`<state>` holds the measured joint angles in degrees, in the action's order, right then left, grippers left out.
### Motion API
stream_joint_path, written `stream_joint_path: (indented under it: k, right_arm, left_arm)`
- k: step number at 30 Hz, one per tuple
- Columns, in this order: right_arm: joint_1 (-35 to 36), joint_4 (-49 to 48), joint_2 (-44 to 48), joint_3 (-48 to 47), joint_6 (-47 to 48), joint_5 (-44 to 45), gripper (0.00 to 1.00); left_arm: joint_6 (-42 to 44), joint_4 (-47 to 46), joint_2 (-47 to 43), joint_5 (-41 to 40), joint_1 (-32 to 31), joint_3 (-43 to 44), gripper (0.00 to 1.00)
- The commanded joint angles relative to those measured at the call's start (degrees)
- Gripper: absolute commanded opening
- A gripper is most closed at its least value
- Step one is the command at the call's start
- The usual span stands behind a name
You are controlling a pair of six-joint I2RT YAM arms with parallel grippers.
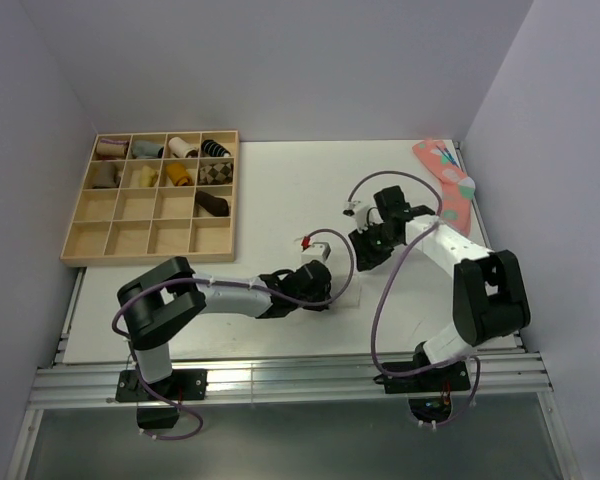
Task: Roll the socks
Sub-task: Roll the sock at the center of the board.
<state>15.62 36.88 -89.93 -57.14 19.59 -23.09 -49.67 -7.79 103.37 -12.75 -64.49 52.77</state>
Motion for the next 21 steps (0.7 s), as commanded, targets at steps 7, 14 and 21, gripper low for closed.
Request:
stream_joint_path:
  k: [7, 14, 21]
  right_arm:
    - [-3.6, -3.3, 15.5, 10.0, 15.7, -8.8, 0.34]
    - [-3.8, -6.1, 27.5, 17.1, 23.3, -14.6, 0.35]
    - [-3.8, -4.3, 33.5, 20.7, 29.3, -19.1, 0.35]
  left_arm:
    - [-3.2, 13.7, 2.7, 6.2, -0.3, 5.8, 0.0]
    - [-4.2, 14.7, 3.3, 8.6, 0.9, 6.3, 0.0]
    - [-5.2, 14.4, 3.3, 10.7, 1.7, 5.8, 0.0]
